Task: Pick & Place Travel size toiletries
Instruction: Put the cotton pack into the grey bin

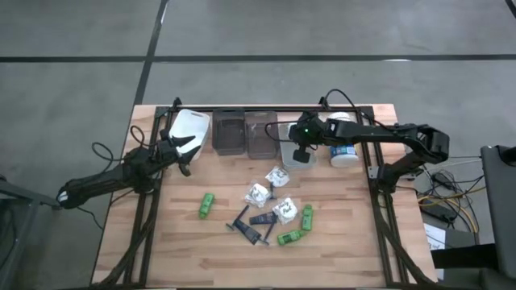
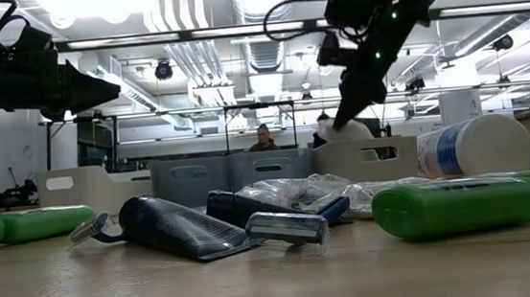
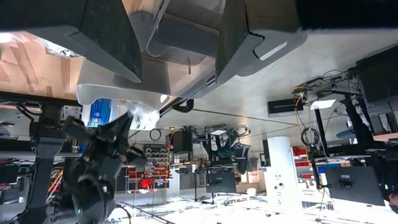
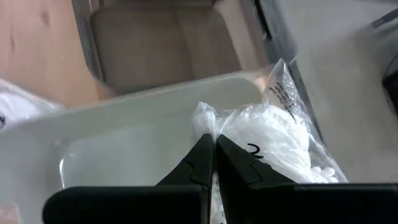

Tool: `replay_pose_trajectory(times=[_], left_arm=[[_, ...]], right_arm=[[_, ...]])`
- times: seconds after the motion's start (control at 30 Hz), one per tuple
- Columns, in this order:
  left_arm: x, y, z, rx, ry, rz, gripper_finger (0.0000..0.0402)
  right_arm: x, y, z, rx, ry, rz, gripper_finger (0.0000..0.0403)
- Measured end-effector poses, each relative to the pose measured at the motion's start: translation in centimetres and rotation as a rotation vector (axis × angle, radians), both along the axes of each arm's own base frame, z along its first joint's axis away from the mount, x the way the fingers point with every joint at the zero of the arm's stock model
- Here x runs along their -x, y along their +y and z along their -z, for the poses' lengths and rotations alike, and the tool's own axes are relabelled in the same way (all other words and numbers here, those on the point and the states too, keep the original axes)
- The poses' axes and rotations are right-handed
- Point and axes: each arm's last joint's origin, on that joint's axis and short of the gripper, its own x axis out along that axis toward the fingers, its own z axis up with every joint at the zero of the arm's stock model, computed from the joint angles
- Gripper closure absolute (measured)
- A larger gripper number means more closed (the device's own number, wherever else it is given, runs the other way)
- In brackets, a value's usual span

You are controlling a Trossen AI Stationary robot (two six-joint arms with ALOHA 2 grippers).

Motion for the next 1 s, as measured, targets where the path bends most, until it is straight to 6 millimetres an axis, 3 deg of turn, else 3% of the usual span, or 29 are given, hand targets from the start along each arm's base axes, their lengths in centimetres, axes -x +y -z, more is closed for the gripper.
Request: replay_pose_trajectory(times=[0.43,0.77,1.0], left_arm=[[0.0,0.0,0.0,0.001,0.003,0.0,0.0195],[0.0,0.0,0.1,0.002,0.006,0.003,0.0195],[0.0,0.0,0.1,0.002,0.007,0.003,0.0195]], right_arm=[[-0.6,-0.3,4.6,-0.039,0.109,-0.005,0.0394],[-0.3,-0.8,4.3,-0.01,0.112,-0.005,0.039],[0.3,-1.3,3.9,-0.014,0.116,0.016,0.0338]])
